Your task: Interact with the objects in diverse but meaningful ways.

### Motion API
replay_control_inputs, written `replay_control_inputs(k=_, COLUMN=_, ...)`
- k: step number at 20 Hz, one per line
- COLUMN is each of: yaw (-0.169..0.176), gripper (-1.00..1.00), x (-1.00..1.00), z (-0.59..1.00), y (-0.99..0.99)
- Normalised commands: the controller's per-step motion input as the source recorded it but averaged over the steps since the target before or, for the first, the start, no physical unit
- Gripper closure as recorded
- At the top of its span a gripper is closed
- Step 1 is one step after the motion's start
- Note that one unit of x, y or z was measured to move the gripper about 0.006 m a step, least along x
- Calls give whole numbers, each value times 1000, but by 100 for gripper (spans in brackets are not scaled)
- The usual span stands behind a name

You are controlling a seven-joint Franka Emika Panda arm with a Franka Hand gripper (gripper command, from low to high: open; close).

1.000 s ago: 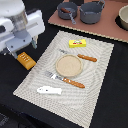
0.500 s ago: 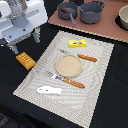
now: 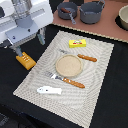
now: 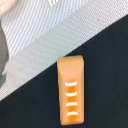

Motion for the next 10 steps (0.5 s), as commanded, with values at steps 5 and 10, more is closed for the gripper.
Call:
replay_control_inputs(k=5, yaw=0, gripper=-100, x=653, z=497, y=-295)
replay_control_inputs(k=10, yaw=0, gripper=-100, x=590, z=425, y=-314)
